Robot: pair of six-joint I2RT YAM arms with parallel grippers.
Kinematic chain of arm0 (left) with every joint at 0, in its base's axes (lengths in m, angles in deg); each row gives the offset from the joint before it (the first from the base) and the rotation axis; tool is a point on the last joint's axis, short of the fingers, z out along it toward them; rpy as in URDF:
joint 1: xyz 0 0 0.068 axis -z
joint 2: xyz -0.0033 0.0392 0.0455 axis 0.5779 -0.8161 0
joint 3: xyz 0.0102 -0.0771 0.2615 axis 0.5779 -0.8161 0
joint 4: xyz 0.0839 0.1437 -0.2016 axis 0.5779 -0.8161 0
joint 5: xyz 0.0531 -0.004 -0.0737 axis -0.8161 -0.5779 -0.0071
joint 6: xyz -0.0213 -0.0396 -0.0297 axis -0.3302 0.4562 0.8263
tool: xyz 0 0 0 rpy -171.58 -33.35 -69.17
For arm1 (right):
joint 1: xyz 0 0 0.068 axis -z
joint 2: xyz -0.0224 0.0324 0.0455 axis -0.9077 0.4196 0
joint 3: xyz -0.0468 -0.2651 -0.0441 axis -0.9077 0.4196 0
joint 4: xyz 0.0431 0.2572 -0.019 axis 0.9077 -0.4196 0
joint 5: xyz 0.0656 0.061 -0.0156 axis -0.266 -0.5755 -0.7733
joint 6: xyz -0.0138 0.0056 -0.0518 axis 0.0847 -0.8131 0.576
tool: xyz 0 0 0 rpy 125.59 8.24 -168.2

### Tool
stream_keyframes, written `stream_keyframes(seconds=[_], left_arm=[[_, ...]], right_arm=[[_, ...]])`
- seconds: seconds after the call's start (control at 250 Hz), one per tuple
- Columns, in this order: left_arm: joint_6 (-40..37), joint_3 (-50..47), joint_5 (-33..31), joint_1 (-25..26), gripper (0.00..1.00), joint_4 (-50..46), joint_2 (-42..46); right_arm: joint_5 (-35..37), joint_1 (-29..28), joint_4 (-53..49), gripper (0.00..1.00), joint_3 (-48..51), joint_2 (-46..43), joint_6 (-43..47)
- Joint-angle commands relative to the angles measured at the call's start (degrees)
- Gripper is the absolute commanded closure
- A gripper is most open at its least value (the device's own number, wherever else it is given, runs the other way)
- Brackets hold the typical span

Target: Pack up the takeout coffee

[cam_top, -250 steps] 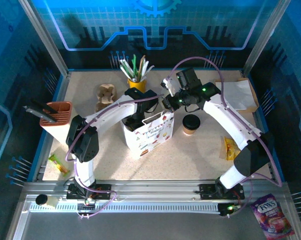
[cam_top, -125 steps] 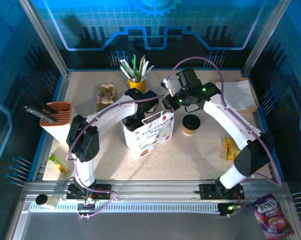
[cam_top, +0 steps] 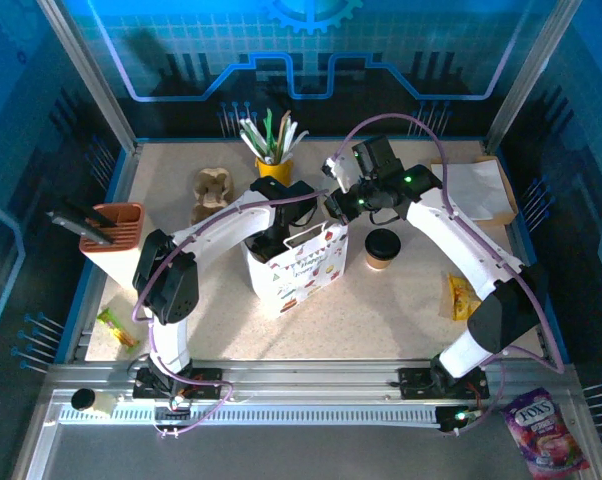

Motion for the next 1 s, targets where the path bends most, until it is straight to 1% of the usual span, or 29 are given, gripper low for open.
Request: stream_keyframes(seconds=[0.0, 0.603, 0.995], left_arm=[[-0.68, -1.38, 0.97, -0.74, 0.49, 0.99, -1.27], [-0.76, -1.11, 1.1, -0.74, 0.49, 1.41, -2.1], [0.05, -1.5, 0.95, -0.74, 0.49, 3.49, -5.58]], right_arm=[[0.19, 0.58, -1.18, 0.92, -0.66, 1.58, 0.81], [0.17, 0.49, -1.17, 0.92, -0.75, 1.62, 0.78], [-0.15, 0.55, -1.11, 0.92, -0.79, 1.92, 0.75]])
